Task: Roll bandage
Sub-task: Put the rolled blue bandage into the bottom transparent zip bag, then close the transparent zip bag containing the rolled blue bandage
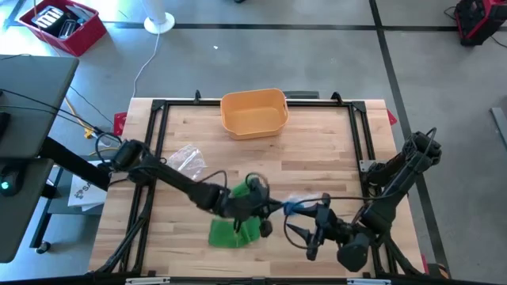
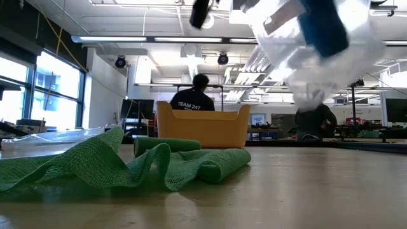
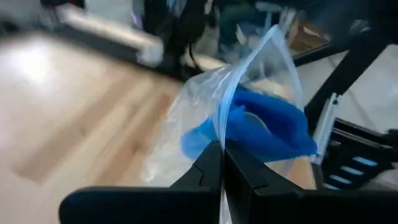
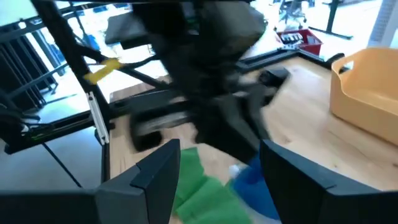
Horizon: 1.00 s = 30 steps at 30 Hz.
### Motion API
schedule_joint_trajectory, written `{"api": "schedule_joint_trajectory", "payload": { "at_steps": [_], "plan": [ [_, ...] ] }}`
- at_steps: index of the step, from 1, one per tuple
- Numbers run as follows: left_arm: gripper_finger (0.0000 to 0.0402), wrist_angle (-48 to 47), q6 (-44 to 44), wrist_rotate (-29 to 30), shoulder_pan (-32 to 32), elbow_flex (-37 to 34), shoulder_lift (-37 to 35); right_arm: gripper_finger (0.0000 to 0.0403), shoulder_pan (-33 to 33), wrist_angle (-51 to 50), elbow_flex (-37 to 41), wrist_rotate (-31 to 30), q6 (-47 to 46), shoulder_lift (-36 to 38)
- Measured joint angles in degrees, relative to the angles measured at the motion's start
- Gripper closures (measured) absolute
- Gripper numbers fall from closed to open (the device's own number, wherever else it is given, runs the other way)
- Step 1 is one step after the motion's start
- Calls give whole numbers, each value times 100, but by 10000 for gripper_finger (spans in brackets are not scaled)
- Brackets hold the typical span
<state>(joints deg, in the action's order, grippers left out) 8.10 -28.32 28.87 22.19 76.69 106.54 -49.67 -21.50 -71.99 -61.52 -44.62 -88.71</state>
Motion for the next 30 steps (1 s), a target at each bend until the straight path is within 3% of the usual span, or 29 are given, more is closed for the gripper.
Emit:
{"api": "schedule_joint_trajectory", "payload": {
  "at_steps": [2, 8, 12, 20, 26, 30],
  "plan": [
    [401, -62, -291, -645, -177, -4, -28, 192, 0, -11, 0, 31, 94, 2],
    [401, -101, -531, -1085, -84, -8, -56, 192, -13, -355, 9, 280, 86, -59],
    [401, 579, -73, -696, 255, 3, -98, 192, 17, -920, 7, 343, -506, -88],
    [401, -599, -266, -199, 201, -7, -225, 192, 105, -1271, 11, 797, -506, -122],
    [401, -616, -255, -318, 260, 0, -244, 192, 230, -1241, 11, 1585, 79, -244],
    [401, -703, -272, -325, 239, 0, -244, 192, 311, -975, 11, 1961, 1151, -439]
  ]
}}
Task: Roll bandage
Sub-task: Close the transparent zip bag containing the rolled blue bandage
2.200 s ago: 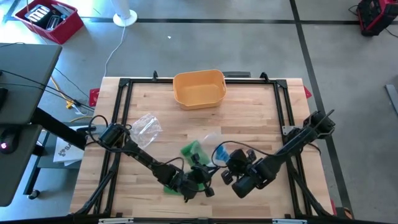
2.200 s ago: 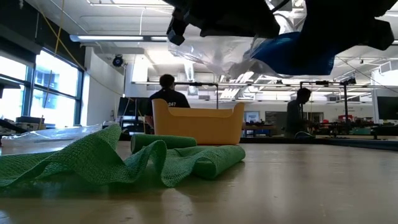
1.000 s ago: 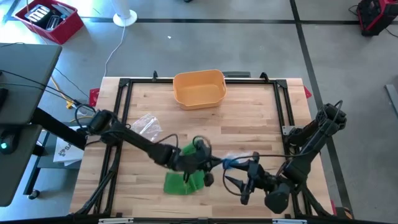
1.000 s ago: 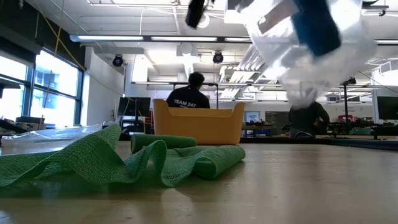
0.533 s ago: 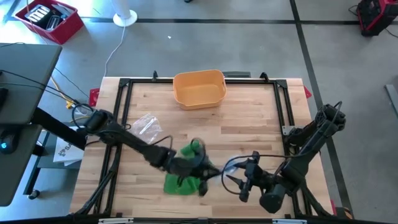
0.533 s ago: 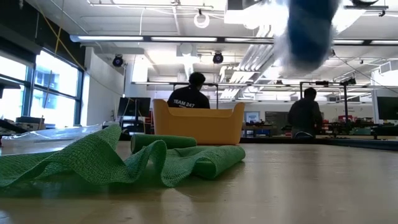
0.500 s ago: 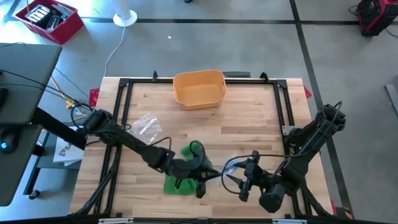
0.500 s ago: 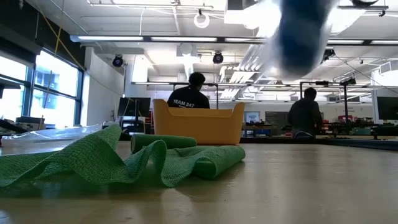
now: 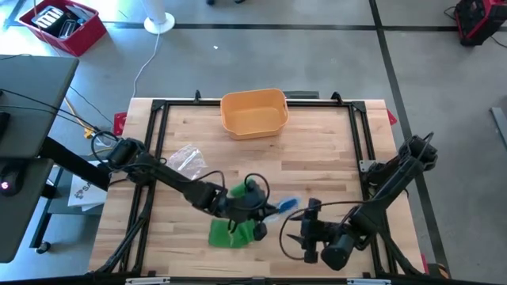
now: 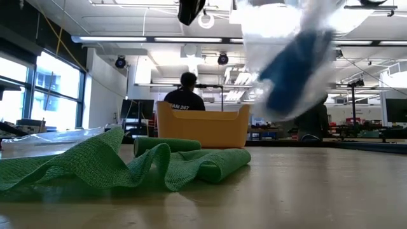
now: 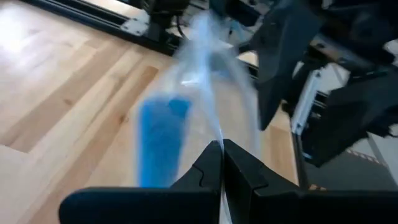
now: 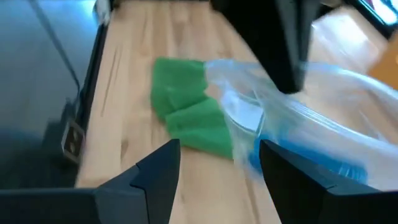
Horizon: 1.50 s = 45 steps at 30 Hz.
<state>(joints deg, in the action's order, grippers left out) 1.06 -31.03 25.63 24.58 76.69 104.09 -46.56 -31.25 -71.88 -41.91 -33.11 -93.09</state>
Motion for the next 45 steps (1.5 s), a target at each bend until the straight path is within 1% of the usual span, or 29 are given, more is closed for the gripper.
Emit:
{"api": "schedule_joint_trajectory", "payload": {
  "at_steps": [3, 5, 9, 14, 16, 20, 22, 24, 27, 30, 31, 32, 36, 38, 40, 42, 45],
  "plan": [
    [401, -56, -23, -141, -9, 0, 0, 192, 66, 276, 0, 45, 969, -143],
    [401, -145, -27, -154, -22, 0, 0, 192, 115, 377, 0, 39, 1363, -193],
    [401, -275, -90, -157, -17, 0, 0, 192, 159, 574, -76, -20, 1739, -197],
    [401, -331, -141, -215, -15, 0, 2, 192, 202, 479, -350, -158, 1968, -193],
    [401, -318, -129, -248, -17, 0, 2, 192, 317, 345, -354, -130, 1900, -191],
    [401, -289, -88, -251, -17, 0, 2, 196, 615, -88, -247, 318, 1548, -211],
    [401, -257, -34, -251, -13, 0, 2, 206, 709, -267, -144, 479, 1255, -228],
    [400, -221, 18, -195, 6, 0, 4, 225, 802, -278, -73, 659, 945, -228],
    [390, -216, 178, -135, 26, 0, 4, 279, 808, -284, -40, 702, 611, -228],
    [365, -233, 440, -127, 22, 0, 4, 356, 792, -319, -38, 704, 661, -228],
    [356, -269, 507, -114, 2, 1, 4, 378, 792, -393, -39, 704, 693, -228],
    [346, -321, 582, -112, -27, 2, 4, 390, 788, -492, -39, 704, 690, -228],
    [308, -724, 877, -95, -122, 2, -51, 390, 791, -909, -2, 605, 144, -226],
    [294, -1082, 1002, -15, -120, 2, -199, 399, 790, -936, 190, 585, -76, -191],
    [285, -1430, 1009, 200, -28, 4, -362, 400, 763, -864, 465, 580, -356, -137],
    [283, -1743, 979, 550, 108, 7, -468, 400, 743, -687, 745, 591, -651, -97],
    [283, -1919, 1100, 1031, 358, 4, -533, 401, 707, -257, 1061, 576, -804, -88]
  ]
}}
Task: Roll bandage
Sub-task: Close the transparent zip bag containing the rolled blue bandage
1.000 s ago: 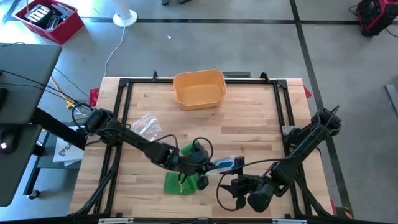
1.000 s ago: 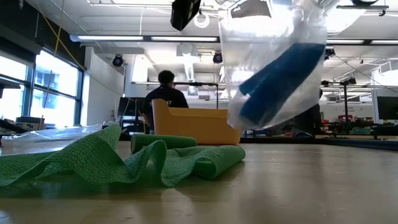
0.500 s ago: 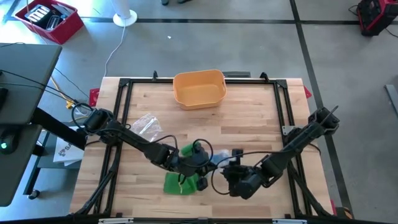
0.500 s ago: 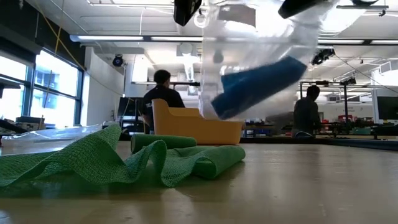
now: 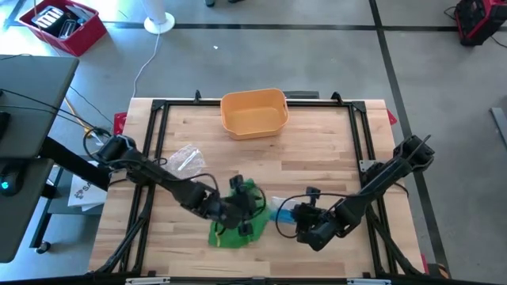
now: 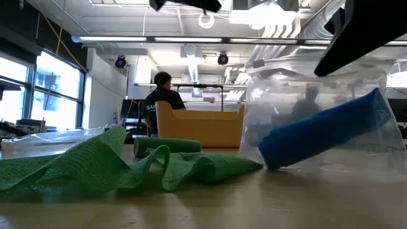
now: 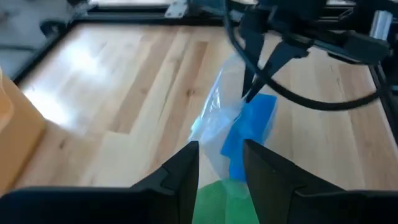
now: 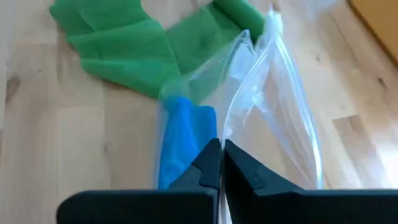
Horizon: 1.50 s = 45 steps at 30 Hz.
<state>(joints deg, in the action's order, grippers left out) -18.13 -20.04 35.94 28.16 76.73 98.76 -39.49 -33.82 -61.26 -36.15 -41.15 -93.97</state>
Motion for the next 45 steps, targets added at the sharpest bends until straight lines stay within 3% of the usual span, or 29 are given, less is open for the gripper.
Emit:
{"api": "schedule_joint_trajectory", "payload": {
  "at_steps": [10, 16, 21, 25, 31, 34, 38, 45],
  "plan": [
    [284, 3, 1201, -200, 807, 2, 504, 402, -6, 514, -67, 235, 455, 21],
    [284, -56, 629, 844, 762, -4, 1138, 402, -5, 498, -67, 262, 369, 21],
    [276, -374, 424, 713, 346, -106, 1190, 402, -167, 423, -69, 460, 111, 21],
    [273, 843, 1292, 294, 179, -519, 1021, 403, -450, 429, -69, 297, 91, 69],
    [273, 3507, 1974, -405, 180, -1081, 1025, 403, -928, 525, -71, -866, 478, 146],
    [273, 4407, 1862, -233, 186, -1312, 1029, 403, -1037, 543, -71, -1061, 557, 150],
    [273, 5115, 1725, 15, 186, -1488, 1035, 403, -1040, 553, -71, -1047, 516, 150],
    [273, 5521, 1833, -371, 134, -1510, 1038, 403, -1044, 681, -71, -1028, 517, 150]
  ]
}}
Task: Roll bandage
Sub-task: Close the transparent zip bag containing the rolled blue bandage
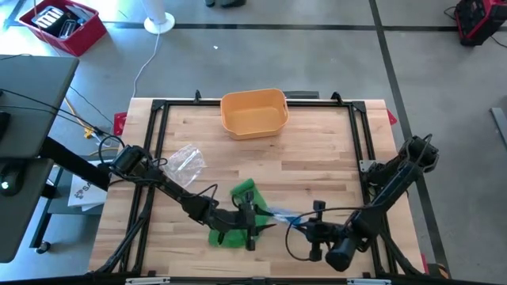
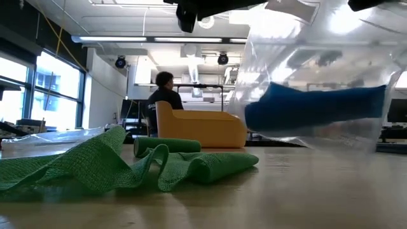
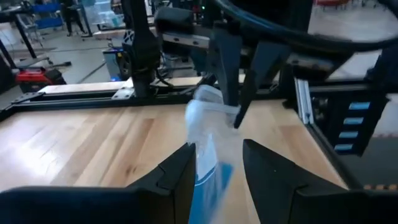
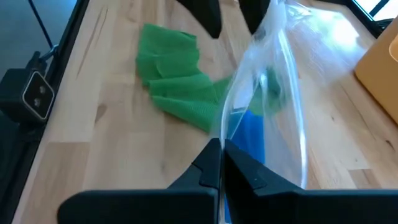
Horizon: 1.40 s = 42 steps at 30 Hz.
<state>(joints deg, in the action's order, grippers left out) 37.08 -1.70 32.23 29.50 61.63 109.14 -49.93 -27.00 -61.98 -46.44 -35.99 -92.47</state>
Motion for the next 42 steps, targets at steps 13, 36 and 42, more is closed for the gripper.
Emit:
{"api": "schedule_joint_trajectory", "payload": {
  "at_steps": [13, 36, 42],
  "plan": [
    [295, -876, -197, 22, 74, 2, -46, 403, 0, -88, 0, 293, -151, 0],
    [395, 8, 627, -1084, -275, 11, -33, 403, 2, -131, 0, 367, -299, 0],
    [400, -189, 840, -739, -165, 11, -33, 398, 2, -145, 0, 379, -302, 0]
  ]
}}
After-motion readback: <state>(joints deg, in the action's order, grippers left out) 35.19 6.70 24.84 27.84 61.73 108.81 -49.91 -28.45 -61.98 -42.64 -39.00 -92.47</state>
